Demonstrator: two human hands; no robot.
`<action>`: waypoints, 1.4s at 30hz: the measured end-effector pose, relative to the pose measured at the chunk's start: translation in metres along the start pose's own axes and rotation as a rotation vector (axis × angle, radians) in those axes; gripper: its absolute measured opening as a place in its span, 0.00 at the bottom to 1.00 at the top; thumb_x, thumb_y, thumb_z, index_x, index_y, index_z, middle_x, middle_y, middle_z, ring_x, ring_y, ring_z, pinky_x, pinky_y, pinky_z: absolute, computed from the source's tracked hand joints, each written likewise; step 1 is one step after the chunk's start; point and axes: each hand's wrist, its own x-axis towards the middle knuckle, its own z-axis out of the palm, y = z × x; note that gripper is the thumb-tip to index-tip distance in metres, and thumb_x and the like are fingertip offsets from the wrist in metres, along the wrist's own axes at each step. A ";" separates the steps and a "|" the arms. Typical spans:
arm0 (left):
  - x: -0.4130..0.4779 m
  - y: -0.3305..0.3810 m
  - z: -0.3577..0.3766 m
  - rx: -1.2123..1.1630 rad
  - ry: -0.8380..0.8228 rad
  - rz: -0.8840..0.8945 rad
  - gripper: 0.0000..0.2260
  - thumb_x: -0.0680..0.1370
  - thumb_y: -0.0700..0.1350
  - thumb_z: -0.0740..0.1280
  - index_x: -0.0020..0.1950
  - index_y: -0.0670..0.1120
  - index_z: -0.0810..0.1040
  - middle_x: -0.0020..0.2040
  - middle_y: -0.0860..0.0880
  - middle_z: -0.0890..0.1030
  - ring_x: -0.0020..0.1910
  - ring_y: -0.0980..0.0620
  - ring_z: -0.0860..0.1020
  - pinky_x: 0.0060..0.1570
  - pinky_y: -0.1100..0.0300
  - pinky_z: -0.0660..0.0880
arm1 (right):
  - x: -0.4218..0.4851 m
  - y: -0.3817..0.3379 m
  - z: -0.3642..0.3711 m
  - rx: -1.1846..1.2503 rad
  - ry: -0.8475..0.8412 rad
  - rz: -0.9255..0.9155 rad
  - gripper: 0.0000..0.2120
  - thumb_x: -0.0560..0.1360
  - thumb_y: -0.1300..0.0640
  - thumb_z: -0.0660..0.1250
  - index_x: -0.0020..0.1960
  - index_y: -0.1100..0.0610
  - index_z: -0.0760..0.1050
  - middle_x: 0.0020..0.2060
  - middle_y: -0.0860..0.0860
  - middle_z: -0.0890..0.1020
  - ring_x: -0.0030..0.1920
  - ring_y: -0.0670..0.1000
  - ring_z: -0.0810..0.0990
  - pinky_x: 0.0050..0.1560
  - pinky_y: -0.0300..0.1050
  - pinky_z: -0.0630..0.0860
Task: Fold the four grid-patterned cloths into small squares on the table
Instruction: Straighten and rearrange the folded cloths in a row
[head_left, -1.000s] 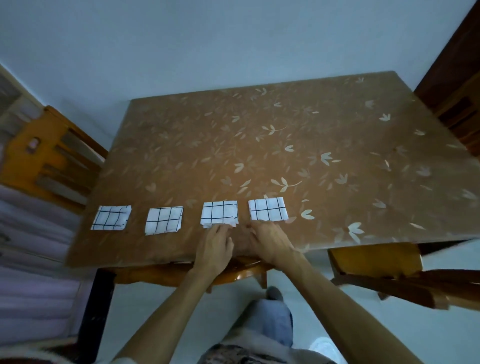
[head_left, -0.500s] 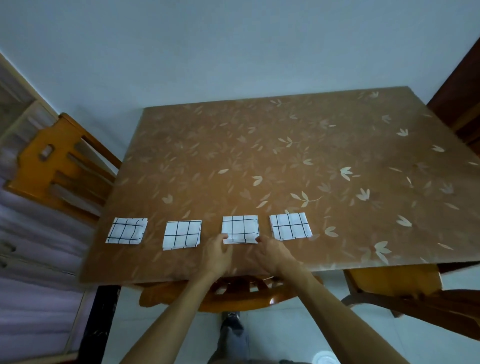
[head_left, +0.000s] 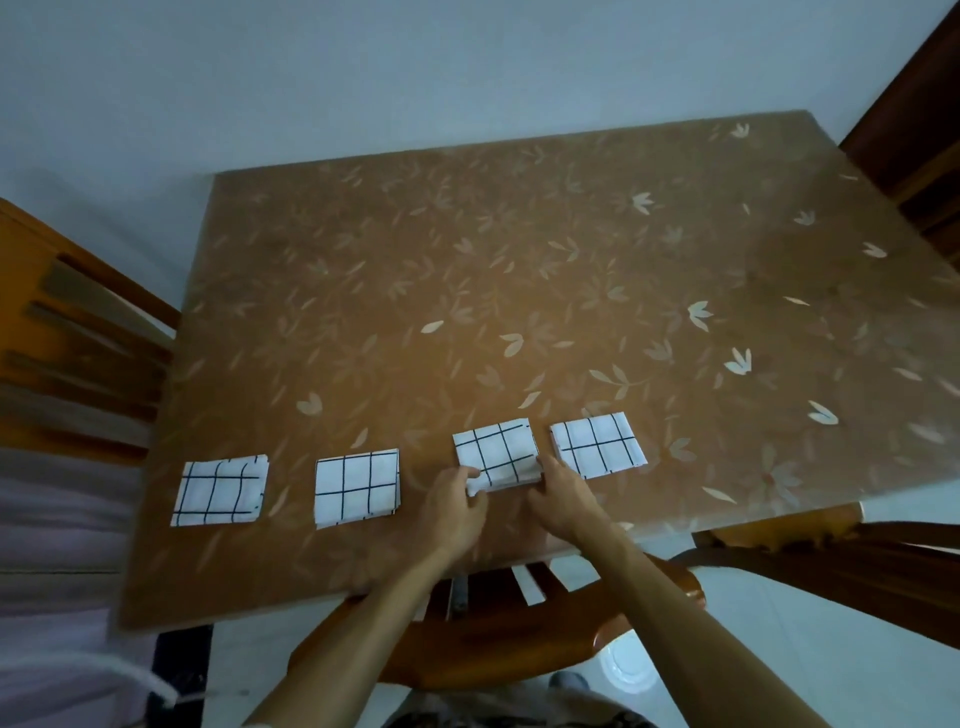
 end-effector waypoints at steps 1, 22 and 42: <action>-0.002 -0.001 0.001 0.017 -0.016 0.013 0.15 0.80 0.46 0.64 0.66 0.47 0.75 0.63 0.49 0.76 0.60 0.51 0.75 0.56 0.60 0.72 | -0.002 0.001 0.000 -0.019 -0.005 -0.005 0.15 0.76 0.60 0.59 0.62 0.59 0.72 0.59 0.58 0.80 0.58 0.59 0.78 0.57 0.52 0.76; -0.022 -0.082 -0.073 0.001 0.449 -0.300 0.15 0.79 0.42 0.65 0.66 0.44 0.75 0.69 0.42 0.70 0.69 0.43 0.68 0.66 0.50 0.68 | -0.003 -0.100 0.064 0.027 -0.144 -0.209 0.16 0.78 0.55 0.61 0.63 0.59 0.74 0.55 0.58 0.82 0.55 0.59 0.80 0.54 0.52 0.77; -0.017 -0.104 -0.068 0.035 0.278 -0.168 0.14 0.80 0.43 0.65 0.65 0.45 0.76 0.67 0.47 0.70 0.66 0.49 0.70 0.61 0.62 0.66 | 0.008 -0.110 0.094 -0.266 0.058 -0.183 0.18 0.78 0.58 0.61 0.67 0.58 0.70 0.61 0.57 0.72 0.59 0.57 0.73 0.59 0.49 0.74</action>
